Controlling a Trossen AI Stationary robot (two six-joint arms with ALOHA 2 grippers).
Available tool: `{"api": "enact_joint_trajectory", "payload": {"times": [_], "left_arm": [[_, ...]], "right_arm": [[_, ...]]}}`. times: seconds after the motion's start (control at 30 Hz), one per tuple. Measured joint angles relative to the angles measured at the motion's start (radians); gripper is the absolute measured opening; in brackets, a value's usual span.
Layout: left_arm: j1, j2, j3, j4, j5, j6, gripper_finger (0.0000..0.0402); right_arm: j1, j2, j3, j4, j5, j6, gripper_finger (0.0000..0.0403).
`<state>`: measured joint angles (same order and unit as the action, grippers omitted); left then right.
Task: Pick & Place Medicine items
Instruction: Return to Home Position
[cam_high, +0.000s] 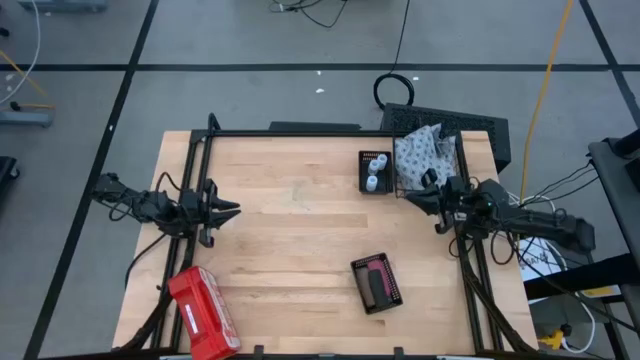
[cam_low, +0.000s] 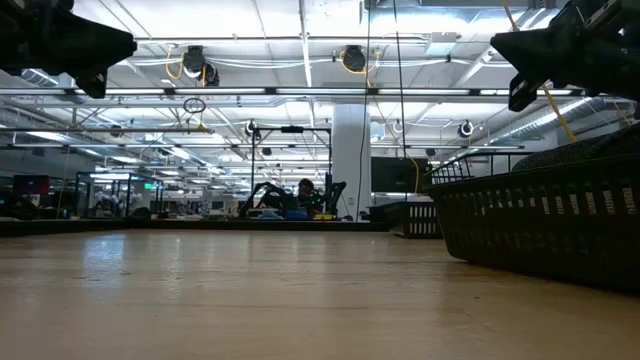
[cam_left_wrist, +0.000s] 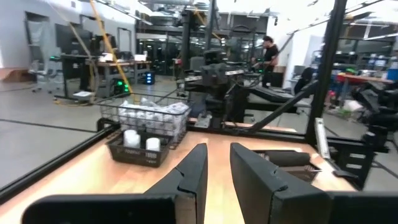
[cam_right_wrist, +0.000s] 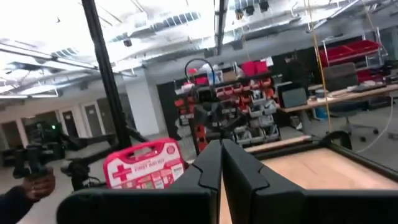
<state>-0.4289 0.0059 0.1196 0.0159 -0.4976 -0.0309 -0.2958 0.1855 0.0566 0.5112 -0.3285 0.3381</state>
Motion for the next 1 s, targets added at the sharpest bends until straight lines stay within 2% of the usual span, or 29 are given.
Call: {"api": "enact_joint_trajectory", "payload": {"times": [0.2,0.3,0.5,0.67,0.9,1.0], "left_arm": [[0.065,0.000,0.000,-0.058,0.009,-0.056,0.0076],[0.096,0.000,0.000,-0.075,0.056,-0.077,0.0076],[0.138,0.000,0.000,-0.123,0.119,-0.088,0.0076],[0.148,0.000,0.000,-0.186,0.123,-0.103,0.0076],[0.147,0.000,0.000,-0.227,0.123,-0.061,0.0076],[0.147,0.000,0.000,-0.226,0.122,-0.019,0.0076]], "right_arm": [[0.239,0.073,-0.001,-0.069,0.258,-0.096,0.0004],[0.331,0.103,-0.002,-0.118,0.378,-0.149,0.0004],[0.421,0.110,-0.003,-0.167,0.564,-0.250,0.0004],[0.425,0.110,-0.003,-0.240,0.590,-0.327,0.0004],[0.425,0.110,-0.004,-0.325,0.588,-0.289,0.0004],[0.424,0.111,-0.004,-0.324,0.588,-0.220,0.0004]]}}
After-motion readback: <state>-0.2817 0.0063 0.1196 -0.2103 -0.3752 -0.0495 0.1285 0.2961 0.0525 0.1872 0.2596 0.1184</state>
